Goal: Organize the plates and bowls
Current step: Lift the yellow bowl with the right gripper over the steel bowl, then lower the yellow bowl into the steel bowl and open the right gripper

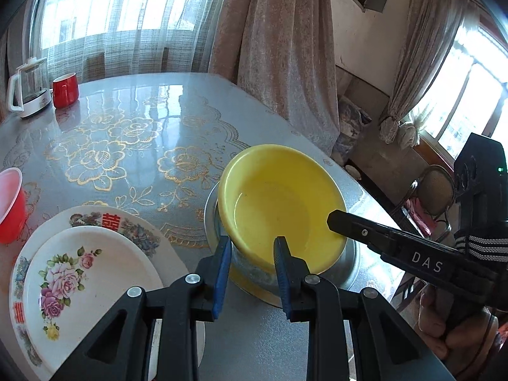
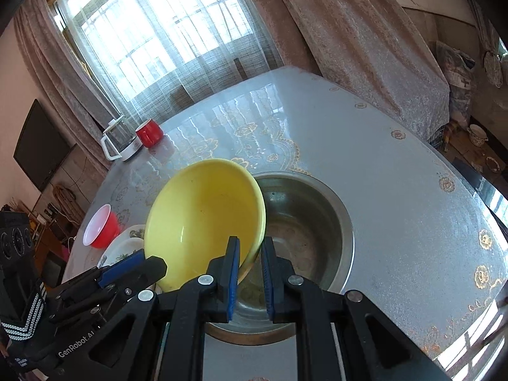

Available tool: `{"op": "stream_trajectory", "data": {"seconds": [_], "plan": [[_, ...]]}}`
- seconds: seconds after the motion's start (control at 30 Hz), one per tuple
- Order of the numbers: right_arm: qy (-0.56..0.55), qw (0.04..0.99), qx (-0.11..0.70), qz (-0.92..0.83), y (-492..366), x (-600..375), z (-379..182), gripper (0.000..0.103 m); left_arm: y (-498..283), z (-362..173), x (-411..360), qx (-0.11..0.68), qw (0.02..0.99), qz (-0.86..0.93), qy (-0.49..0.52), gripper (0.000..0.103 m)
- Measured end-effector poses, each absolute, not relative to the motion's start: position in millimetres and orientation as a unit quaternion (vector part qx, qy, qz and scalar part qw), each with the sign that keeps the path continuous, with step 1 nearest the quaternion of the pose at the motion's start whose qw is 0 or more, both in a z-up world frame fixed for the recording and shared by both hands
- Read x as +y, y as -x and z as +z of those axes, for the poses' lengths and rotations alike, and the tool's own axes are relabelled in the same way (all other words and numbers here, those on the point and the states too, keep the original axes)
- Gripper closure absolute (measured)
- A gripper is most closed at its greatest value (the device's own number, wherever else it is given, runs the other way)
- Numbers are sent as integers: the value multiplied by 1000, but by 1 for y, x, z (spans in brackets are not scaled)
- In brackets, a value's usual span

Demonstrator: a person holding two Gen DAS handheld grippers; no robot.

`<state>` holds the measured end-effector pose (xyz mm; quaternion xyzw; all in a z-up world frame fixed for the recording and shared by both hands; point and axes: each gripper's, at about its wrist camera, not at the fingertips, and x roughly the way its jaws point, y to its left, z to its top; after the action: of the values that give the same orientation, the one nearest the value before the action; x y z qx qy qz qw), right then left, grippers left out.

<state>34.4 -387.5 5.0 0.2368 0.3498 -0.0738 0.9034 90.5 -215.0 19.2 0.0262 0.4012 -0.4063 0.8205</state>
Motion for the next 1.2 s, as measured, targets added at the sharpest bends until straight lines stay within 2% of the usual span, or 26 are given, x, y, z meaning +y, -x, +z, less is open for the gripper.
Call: {"op": "stream_trajectory", "data": {"seconds": [0.23,0.53,0.77,0.87,1.2], "plan": [[-230,898,365,-91,-32,-393,-4,89,-91,3,-225,431,806,-406,-27,76],[-214,891,384,-114,-34,-394,-15,89,-86,-4,-235,427,805,-410,-42,76],[-215,887,392,-120,-36,-397,-17,89,-85,-6,-236,430,803,-410,-40,72],[-218,885,393,-123,-36,-398,-18,89,-84,-3,-236,431,801,-414,-35,63],[-189,884,405,-136,-42,-392,-20,89,-80,-2,-238,420,806,-414,-49,65]]}}
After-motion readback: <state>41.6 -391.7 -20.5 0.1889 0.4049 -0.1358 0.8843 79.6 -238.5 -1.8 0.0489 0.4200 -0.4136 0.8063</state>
